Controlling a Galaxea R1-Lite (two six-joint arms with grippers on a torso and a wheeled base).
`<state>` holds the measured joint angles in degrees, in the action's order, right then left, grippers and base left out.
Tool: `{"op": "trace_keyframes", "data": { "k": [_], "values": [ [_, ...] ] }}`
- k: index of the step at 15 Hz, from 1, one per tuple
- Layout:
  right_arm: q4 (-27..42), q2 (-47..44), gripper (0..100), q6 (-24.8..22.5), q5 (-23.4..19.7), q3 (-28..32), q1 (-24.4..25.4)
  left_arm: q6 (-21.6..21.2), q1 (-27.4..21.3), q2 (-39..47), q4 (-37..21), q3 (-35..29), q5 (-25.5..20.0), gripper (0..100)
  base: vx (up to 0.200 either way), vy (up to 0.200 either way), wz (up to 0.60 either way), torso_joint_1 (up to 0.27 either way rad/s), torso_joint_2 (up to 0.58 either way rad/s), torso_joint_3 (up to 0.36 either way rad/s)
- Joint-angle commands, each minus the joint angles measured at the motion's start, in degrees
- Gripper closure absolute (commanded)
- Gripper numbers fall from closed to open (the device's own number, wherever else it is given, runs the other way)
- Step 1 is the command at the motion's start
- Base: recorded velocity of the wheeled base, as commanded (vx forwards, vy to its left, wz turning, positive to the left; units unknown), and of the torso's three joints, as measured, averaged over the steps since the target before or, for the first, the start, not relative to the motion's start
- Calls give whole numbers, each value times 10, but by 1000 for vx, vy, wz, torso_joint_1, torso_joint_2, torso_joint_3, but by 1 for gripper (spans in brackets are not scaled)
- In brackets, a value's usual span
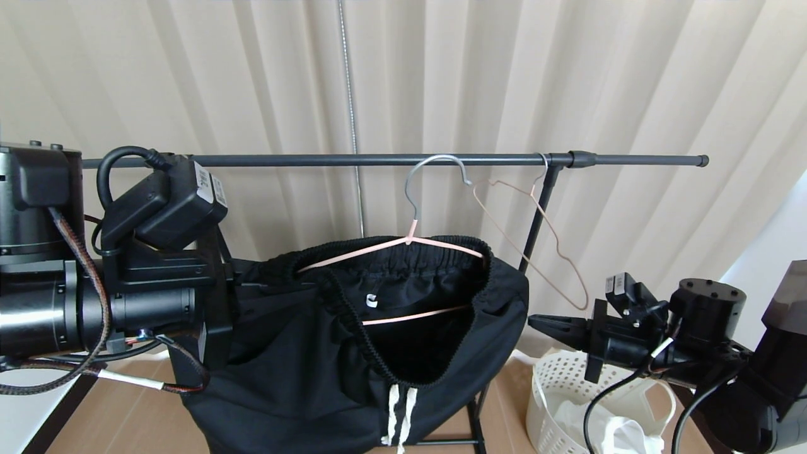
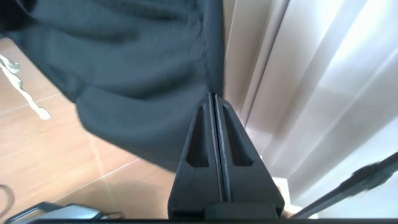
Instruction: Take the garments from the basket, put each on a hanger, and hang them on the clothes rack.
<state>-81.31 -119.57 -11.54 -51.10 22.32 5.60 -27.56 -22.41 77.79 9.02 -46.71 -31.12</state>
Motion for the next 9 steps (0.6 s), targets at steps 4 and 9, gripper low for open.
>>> {"op": "trace_keyframes", "data": {
  "k": [4,9],
  "values": [
    [16,28,0,-16,0,4,-20,0,3,2,0,-2,0,100,0,0,0,0,0,0],
    [13,11,0,-45,-23,1,-16,-1,0,0,0,-3,-1,100,0,0,0,0,0,0]
  ]
}}
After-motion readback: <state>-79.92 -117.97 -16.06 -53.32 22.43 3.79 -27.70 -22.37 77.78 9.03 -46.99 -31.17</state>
